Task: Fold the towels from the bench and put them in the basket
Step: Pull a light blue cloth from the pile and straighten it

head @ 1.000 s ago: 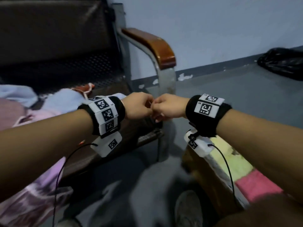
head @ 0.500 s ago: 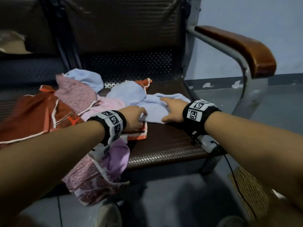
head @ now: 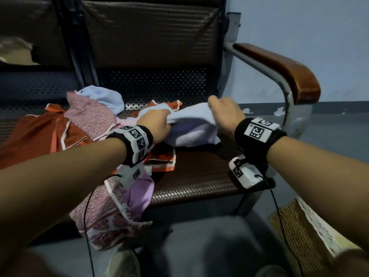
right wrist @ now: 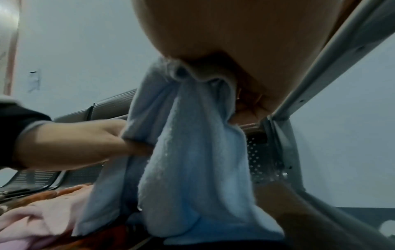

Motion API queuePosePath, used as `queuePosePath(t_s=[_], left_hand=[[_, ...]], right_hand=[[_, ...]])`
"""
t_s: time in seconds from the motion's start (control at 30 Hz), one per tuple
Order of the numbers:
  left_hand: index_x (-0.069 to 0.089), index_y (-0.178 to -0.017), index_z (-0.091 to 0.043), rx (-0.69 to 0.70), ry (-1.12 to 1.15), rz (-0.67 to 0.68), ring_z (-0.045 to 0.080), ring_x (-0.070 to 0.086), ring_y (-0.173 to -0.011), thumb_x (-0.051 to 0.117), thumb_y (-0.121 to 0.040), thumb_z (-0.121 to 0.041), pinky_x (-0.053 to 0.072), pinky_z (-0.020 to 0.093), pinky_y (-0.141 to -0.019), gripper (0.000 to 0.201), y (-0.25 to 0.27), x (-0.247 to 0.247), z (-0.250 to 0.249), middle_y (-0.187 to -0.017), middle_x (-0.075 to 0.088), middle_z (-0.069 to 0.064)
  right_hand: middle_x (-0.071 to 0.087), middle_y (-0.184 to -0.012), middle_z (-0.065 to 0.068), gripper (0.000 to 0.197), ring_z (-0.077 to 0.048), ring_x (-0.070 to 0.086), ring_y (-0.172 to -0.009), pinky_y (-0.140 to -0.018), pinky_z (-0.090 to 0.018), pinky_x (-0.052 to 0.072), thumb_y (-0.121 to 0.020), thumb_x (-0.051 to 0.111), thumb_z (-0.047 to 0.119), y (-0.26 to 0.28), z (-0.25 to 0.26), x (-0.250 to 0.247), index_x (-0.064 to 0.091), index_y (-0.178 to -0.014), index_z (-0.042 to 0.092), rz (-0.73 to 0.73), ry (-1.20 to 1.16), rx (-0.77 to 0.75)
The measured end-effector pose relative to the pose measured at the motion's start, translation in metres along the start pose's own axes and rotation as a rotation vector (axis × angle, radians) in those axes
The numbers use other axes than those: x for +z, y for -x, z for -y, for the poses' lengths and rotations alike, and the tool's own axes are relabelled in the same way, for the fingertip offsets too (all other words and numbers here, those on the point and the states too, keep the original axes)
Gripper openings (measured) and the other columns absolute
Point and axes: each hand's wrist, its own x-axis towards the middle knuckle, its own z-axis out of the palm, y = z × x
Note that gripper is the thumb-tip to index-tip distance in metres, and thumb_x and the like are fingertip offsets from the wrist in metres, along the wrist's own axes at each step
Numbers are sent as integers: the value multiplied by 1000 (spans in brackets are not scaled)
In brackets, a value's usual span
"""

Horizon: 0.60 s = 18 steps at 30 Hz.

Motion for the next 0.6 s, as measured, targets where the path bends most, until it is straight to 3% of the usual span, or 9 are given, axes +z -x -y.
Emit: queuePosePath(t_s=[0.1, 0.17, 0.23, 0.27, 0.33, 0.37, 0.43, 0.5, 0.6], left_hand=[[67, -85, -16, -4, 298, -24, 32, 66, -93, 53, -87, -22, 44, 35, -70, 16, -3, -23, -29, -91, 72, 9], [66, -80, -13, -17, 474, -60, 28, 64, -87, 53, -81, -26, 45, 39, -69, 18, -5, -35, -52, -83, 70, 5], [65, -84, -12, -18, 604, -59, 21, 59, -79, 56, -81, -27, 49, 39, -73, 17, -7, -43, -73, -82, 67, 4], [62, -86, -14, -17, 644, -45, 16, 55, -76, 61, -84, -25, 49, 36, -70, 11, -8, -45, -80, -81, 64, 1], [57, -82, -20, 0, 621, -40, 9, 50, -68, 68, -85, -24, 42, 27, -62, 12, -8, -46, -87, -75, 59, -5], [57, -79, -22, 13, 576, -58, 7, 48, -65, 72, -83, -26, 39, 25, -58, 16, -7, -47, -87, -71, 58, -7], [65, -76, -24, 20, 489, -114, 5, 52, -64, 75, -81, -28, 39, 20, -55, 12, -4, -48, -80, -68, 61, -11], [74, -82, -28, -10, 447, -165, 3, 59, -70, 72, -84, -27, 40, 15, -58, 4, -2, -52, -72, -72, 67, -13], [72, -76, -22, -42, 440, -138, 8, 57, -68, 56, -94, -30, 43, 26, -60, 25, 0, -54, -64, -71, 65, -7]], right_hand=[[58, -72, 0, 42, -21, 53, -71, -63, -36, 39, -88, 56, 54, 4, -14, -25, 53, -70, 17, -21, 33, -31], [61, -93, 5, 41, -14, 59, -86, -74, -30, 47, -79, 72, 55, 13, -19, -34, 53, -98, 24, 121, -83, -75], [63, -111, 6, 57, -10, 62, -101, -87, -28, 52, -76, 80, 43, 23, -20, -36, 48, -121, 26, 241, -92, -158], [66, -111, 4, 51, -12, 64, -102, -90, -32, 53, -80, 77, 32, 27, -22, -34, 52, -123, 24, 241, -36, -196], [71, -98, -3, 25, -15, 66, -91, -85, -41, 55, -86, 61, 16, 30, -20, -35, 65, -111, 18, 157, 26, -199], [72, -93, -7, 22, -16, 64, -85, -80, -42, 55, -88, 53, 13, 29, -19, -37, 68, -104, 14, 110, -23, -169], [71, -98, -14, 22, -21, 63, -89, -82, -46, 53, -93, 47, 13, 28, -15, -44, 68, -99, 9, 26, -193, -101], [66, -97, -1, 15, -19, 60, -91, -77, -37, 48, -95, 47, 20, 25, -15, -53, 62, -95, 21, -82, -281, -67], [58, -88, 13, 8, -7, 55, -82, -71, -27, 41, -96, 50, 32, 26, -20, -56, 50, -89, 36, -153, -212, -108]])
